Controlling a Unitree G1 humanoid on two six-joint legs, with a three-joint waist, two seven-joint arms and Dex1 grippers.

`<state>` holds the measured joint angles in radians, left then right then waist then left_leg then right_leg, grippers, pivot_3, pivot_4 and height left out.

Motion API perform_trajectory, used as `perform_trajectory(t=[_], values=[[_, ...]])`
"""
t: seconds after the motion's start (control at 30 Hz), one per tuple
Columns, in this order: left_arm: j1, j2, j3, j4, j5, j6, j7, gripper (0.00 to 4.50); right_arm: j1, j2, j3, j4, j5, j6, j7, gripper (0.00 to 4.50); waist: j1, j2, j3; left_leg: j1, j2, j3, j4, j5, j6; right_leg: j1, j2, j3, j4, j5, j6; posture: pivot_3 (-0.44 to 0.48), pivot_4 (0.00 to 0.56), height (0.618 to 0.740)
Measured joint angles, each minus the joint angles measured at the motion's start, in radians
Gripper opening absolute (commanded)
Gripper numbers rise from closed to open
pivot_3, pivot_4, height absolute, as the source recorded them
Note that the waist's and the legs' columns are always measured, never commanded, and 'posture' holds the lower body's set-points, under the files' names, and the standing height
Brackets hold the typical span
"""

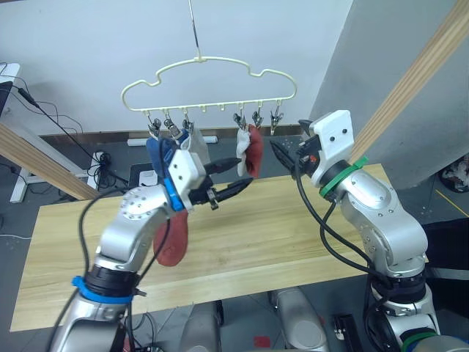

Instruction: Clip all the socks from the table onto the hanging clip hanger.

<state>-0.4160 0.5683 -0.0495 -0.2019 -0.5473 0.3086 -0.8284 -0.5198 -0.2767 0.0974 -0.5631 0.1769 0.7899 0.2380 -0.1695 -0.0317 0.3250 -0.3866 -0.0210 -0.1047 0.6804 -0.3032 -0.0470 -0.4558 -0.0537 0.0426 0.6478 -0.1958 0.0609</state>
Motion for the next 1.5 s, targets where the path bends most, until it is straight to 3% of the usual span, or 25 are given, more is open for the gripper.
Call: perform_trajectory(t=[0.13,0.27,0.37,0.43,0.83,1.5], values=[[-0.066,0.035,0.093,-0.024,-0.073,0.107,0.018,2.63,-0.010,0.020,0.000,0.016,-0.003,-0.001,-0.021,3.82,0.003,0.000,0.000,0.000,0.000,0.000,0.000,0.000,0.000,0.000,0.000,0.000,0.000,0.000,0.000,-0.229,0.306,0.733],[-0.093,0.099,0.118,-0.042,-0.087,0.152,-0.015,2.63,-0.022,0.044,0.000,0.060,-0.021,-0.007,-0.044,3.82,0.002,0.000,0.000,0.000,0.000,0.000,0.000,0.000,0.000,0.000,0.000,0.000,-0.001,0.000,0.000,-0.213,0.304,0.733],[-0.102,0.129,0.118,-0.049,-0.087,0.169,-0.049,2.66,-0.026,0.062,0.001,0.082,-0.033,-0.015,-0.052,3.29,0.006,0.000,0.000,-0.001,0.000,0.000,-0.001,0.000,0.000,-0.001,0.000,0.000,-0.001,0.000,0.000,-0.204,0.303,0.733],[-0.121,0.136,0.120,-0.048,-0.086,0.172,-0.060,2.66,-0.032,0.071,0.001,0.095,-0.039,-0.022,-0.062,2.66,0.009,0.000,0.000,-0.001,0.000,0.000,0.000,0.000,0.000,0.000,0.000,0.000,-0.001,0.000,0.000,-0.204,0.301,0.733],[-0.182,0.102,0.111,-0.014,-0.026,0.140,-0.062,2.66,-0.081,0.134,0.005,0.212,-0.081,-0.073,-0.109,2.66,0.012,0.000,0.000,-0.001,0.000,0.000,0.000,0.000,0.000,-0.001,0.000,0.000,-0.001,0.000,0.000,-0.209,0.293,0.733],[-0.174,0.070,0.096,-0.003,0.024,0.136,-0.076,2.66,-0.130,0.189,-0.002,0.361,-0.155,-0.173,-0.181,2.66,0.012,0.000,0.000,-0.001,0.000,0.000,0.000,0.000,0.000,-0.001,0.000,0.000,-0.001,0.000,0.000,-0.207,0.287,0.733]])
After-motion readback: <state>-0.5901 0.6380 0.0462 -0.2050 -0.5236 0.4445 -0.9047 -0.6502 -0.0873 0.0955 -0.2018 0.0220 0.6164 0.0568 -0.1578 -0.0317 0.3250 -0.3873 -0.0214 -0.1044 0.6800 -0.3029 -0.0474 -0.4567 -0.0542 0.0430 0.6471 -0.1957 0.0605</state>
